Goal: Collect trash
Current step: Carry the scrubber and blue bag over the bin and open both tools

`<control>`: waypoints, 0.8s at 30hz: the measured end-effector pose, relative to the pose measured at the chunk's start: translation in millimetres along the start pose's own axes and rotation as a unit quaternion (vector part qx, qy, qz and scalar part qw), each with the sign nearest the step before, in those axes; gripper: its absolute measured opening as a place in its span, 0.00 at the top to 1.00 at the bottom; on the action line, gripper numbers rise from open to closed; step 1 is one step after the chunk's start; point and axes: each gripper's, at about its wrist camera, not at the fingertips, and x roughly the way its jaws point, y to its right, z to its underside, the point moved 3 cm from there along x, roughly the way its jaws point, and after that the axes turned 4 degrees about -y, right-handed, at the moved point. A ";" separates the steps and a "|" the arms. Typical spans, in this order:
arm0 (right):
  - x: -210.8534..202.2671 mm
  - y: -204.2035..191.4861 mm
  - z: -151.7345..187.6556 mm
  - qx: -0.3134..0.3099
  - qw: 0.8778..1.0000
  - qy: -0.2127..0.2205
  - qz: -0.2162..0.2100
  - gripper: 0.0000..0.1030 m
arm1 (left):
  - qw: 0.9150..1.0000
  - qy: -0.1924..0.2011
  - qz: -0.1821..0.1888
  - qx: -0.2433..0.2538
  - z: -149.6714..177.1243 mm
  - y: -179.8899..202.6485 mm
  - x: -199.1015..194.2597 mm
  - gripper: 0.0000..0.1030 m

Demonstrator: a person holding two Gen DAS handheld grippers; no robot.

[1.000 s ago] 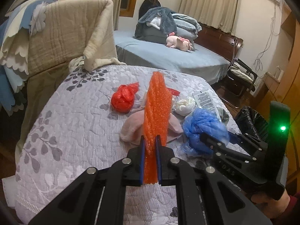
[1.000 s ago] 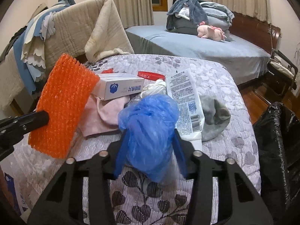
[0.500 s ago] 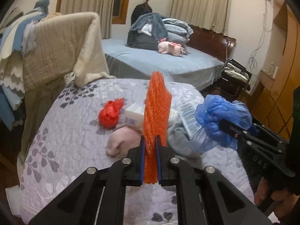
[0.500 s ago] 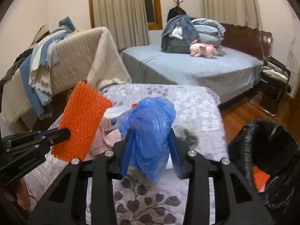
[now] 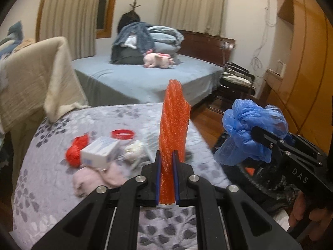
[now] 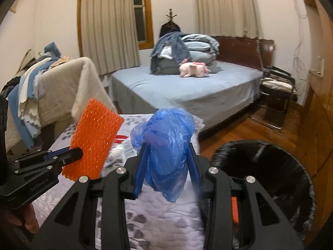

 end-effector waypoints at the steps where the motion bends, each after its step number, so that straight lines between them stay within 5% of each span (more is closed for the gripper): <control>1: -3.0 5.7 1.0 0.003 1.000 0.001 0.006 0.65 | 1.000 0.000 0.005 0.005 -1.0 6.8 1.7 0.90; 24: -31.2 166.0 37.1 0.077 0.984 -0.006 0.160 0.65 | 0.987 -0.008 0.130 0.092 -31.6 174.1 79.9 0.90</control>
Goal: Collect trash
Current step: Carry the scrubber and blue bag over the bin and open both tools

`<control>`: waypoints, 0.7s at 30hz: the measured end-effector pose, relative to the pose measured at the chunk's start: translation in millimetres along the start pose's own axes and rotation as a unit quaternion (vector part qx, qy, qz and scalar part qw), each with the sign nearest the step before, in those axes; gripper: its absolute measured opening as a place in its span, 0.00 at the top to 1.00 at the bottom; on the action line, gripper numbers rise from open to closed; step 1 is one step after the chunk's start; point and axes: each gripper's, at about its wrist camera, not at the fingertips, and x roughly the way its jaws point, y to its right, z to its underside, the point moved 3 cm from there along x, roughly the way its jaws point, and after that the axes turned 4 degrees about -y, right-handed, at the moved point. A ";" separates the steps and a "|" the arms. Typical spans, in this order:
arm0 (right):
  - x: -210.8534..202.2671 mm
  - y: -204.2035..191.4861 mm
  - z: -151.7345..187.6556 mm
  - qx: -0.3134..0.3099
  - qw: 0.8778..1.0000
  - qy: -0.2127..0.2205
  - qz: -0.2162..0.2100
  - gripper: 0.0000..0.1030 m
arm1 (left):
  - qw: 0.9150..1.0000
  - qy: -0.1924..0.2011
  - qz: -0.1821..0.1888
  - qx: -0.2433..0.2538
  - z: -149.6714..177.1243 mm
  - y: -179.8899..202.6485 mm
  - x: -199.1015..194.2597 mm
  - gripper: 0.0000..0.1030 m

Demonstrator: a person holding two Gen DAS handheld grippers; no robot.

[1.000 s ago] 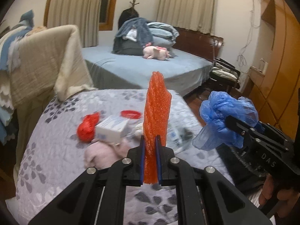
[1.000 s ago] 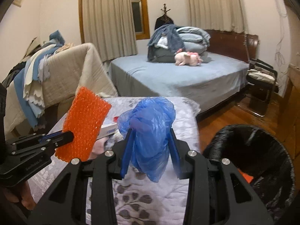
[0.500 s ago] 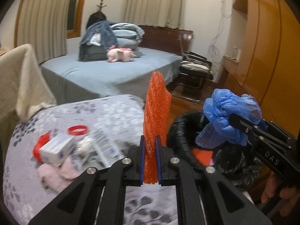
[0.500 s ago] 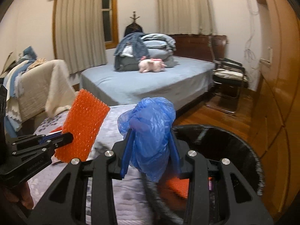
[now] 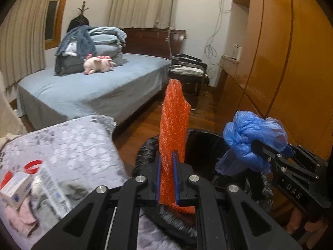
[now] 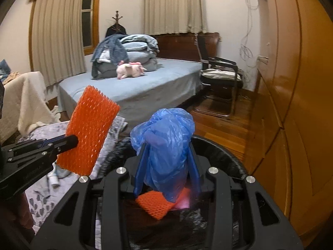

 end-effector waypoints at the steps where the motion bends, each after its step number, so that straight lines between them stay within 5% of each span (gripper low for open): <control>1: 2.7 3.4 1.0 0.002 1.000 -0.002 0.004 0.65 | 1.000 -0.002 0.006 0.002 -2.0 4.1 5.7 0.90; 10: 24.5 41.2 12.7 0.015 0.998 -0.027 0.047 0.59 | 0.998 -0.028 0.050 0.008 -10.2 29.4 45.8 0.88; 14: 27.7 51.8 21.0 0.023 0.997 -0.033 0.066 0.43 | 0.998 -0.032 0.061 -0.003 -10.0 26.5 50.0 0.50; 17: 26.1 54.9 24.2 0.025 0.996 -0.029 0.075 0.30 | 0.998 -0.027 0.050 -0.006 -7.7 16.6 43.3 0.43; 21: 19.0 54.6 27.4 0.036 0.995 -0.017 0.090 0.10 | 1.000 -0.009 0.006 -0.002 -4.1 -6.8 24.7 0.20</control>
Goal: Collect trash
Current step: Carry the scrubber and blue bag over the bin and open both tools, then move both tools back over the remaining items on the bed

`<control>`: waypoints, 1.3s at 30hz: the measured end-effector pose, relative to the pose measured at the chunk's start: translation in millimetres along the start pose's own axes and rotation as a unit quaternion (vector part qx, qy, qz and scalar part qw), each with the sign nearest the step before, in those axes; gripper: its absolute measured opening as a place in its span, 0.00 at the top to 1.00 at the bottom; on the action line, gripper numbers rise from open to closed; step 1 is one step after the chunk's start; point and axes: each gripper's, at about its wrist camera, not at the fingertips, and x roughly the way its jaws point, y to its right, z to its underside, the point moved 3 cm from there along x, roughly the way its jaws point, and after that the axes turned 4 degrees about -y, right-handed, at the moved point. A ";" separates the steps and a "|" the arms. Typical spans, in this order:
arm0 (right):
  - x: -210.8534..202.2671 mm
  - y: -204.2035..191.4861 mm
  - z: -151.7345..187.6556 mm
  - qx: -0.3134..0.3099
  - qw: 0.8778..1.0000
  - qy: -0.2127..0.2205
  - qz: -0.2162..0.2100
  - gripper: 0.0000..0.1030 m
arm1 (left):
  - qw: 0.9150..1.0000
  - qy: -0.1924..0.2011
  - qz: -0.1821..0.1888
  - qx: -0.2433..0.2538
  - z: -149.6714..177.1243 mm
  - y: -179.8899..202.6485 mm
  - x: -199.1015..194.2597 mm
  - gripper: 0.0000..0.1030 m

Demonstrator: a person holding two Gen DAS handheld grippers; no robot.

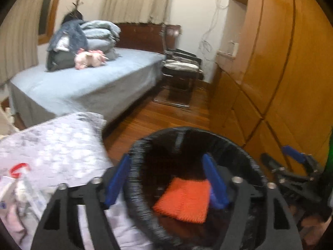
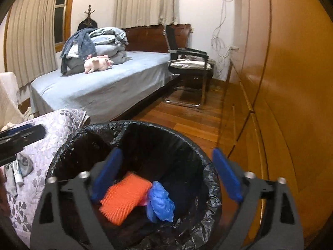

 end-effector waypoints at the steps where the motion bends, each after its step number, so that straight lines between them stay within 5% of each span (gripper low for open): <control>1: 0.2 -1.6 -1.3 0.002 1.000 -0.001 -0.003 0.08 | 1.000 0.007 -0.016 -0.005 2.4 -9.9 -8.0 0.18; 6: -11.1 -30.7 -8.7 0.001 0.999 0.006 -0.032 0.05 | 0.997 0.023 -0.069 -0.030 15.2 -53.3 -42.7 0.07; 22: -32.5 -192.7 -3.2 -0.074 0.982 0.001 -0.172 0.05 | 0.966 0.032 -0.233 -0.109 93.0 -181.1 -142.9 0.06; 31: -29.6 -253.9 11.4 -0.107 0.972 -0.012 -0.210 0.05 | 0.951 0.016 -0.268 -0.156 122.3 -232.6 -155.3 0.06; 39: -13.9 -289.9 5.0 -0.128 0.967 -0.019 -0.219 0.05 | 0.954 0.006 -0.260 -0.149 113.8 -256.7 -129.3 0.12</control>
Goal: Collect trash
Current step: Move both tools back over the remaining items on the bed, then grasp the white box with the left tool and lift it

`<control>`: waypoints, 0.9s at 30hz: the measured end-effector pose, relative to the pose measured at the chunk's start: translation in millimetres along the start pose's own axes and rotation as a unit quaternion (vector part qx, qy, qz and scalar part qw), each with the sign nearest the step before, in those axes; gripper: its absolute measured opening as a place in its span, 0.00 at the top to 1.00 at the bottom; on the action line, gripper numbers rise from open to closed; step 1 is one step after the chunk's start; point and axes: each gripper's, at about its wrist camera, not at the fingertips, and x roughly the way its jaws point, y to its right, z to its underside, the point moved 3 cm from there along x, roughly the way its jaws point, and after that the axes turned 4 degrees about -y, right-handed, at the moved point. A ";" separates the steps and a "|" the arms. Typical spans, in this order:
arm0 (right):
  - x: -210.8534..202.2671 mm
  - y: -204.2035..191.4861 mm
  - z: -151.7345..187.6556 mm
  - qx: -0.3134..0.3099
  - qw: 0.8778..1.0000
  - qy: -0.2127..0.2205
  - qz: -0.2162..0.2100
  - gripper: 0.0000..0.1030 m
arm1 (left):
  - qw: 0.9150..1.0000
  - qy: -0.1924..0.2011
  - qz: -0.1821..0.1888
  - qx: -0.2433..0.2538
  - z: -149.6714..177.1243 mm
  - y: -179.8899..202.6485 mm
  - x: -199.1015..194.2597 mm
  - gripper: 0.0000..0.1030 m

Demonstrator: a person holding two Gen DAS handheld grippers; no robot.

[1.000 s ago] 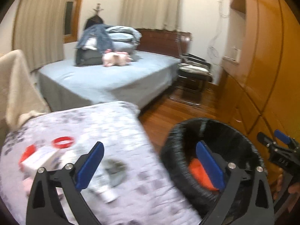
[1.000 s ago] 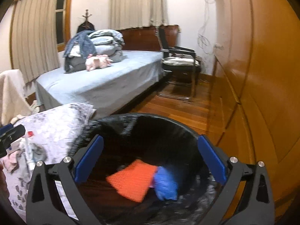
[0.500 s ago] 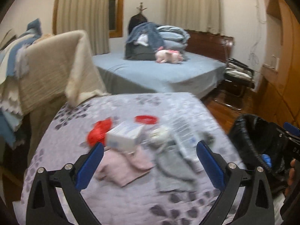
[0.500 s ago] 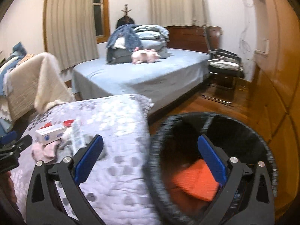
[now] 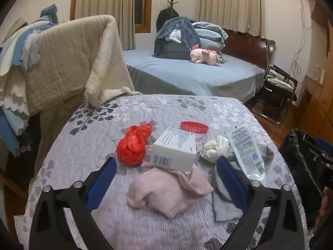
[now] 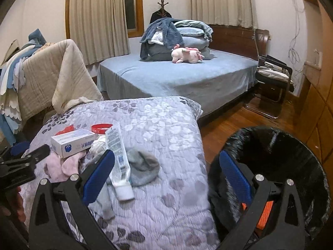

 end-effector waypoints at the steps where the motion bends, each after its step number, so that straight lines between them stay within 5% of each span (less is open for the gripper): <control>1: 3.8 -1.3 -1.3 -0.002 1.000 -0.001 -0.001 0.05 | 1.000 -0.005 0.002 0.003 -1.7 0.4 7.6 0.13; 10: 32.0 -13.0 -1.9 -0.004 1.000 -0.024 -0.008 0.05 | 0.999 -0.041 0.016 0.026 -6.3 5.1 57.2 0.24; 17: 40.4 -13.0 4.5 -0.003 0.999 -0.038 -0.008 0.05 | 0.996 -0.066 0.045 0.029 -5.2 9.4 75.9 0.45; 27: 38.4 -10.8 6.8 0.000 0.999 -0.038 -0.010 0.05 | 0.999 -0.027 0.036 0.023 -5.2 4.9 27.2 0.47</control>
